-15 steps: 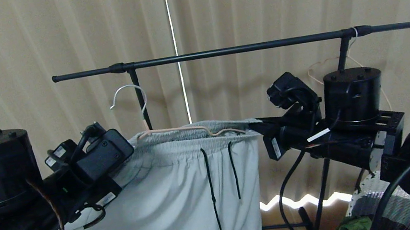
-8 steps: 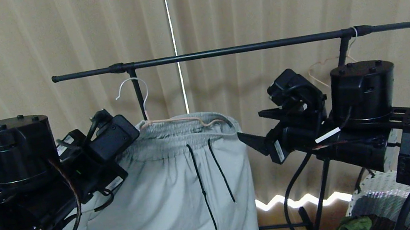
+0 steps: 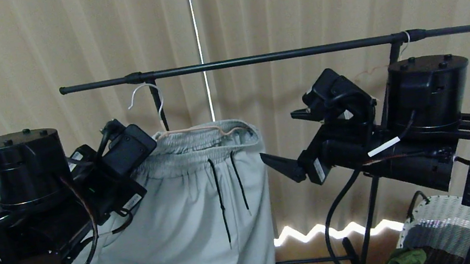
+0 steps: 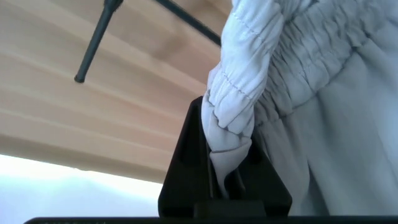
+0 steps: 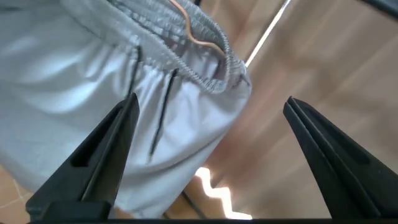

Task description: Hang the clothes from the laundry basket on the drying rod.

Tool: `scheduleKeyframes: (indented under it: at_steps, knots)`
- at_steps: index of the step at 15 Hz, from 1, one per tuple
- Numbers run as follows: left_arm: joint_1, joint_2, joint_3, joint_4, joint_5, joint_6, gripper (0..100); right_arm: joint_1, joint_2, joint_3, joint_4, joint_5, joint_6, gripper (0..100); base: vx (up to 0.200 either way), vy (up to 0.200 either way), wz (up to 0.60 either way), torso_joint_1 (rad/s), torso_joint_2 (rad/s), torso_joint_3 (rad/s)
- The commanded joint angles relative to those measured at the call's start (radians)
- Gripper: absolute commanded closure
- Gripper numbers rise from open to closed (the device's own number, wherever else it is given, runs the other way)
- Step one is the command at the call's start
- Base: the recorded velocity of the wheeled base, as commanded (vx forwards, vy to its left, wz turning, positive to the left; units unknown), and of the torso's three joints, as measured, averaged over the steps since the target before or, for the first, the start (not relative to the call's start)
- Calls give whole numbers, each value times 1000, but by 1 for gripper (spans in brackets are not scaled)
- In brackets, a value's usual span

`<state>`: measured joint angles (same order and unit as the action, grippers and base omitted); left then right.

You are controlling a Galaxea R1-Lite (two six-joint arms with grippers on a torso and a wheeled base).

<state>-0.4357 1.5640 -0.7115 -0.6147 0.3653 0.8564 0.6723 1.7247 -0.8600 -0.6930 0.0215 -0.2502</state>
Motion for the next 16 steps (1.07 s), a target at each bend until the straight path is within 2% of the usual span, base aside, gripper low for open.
scheduleKeyframes:
  at_steps: [1,3,8,14,16]
  knots:
    - [2,14,0,-2,0,0,100,24,-5,-13,1,3,-4,0,0,0,0,0,0,0]
    - [0,17,-2,-4,-2,0,100,41,-4,-37,10,3,-6,0,0,0,0,0,0,0]
    - [-20,67,4,-100,0,3,100,44,81,-137,20,-2,-9,0,0,0,0,0,0,0]
    - [-126,41,23,-105,0,7,100,6,193,-226,21,-35,-147,0,0,0,0,0,0,0]
    - [-138,31,27,-105,-2,9,100,0,207,-237,21,-44,-156,0,0,0,0,0,0,0]
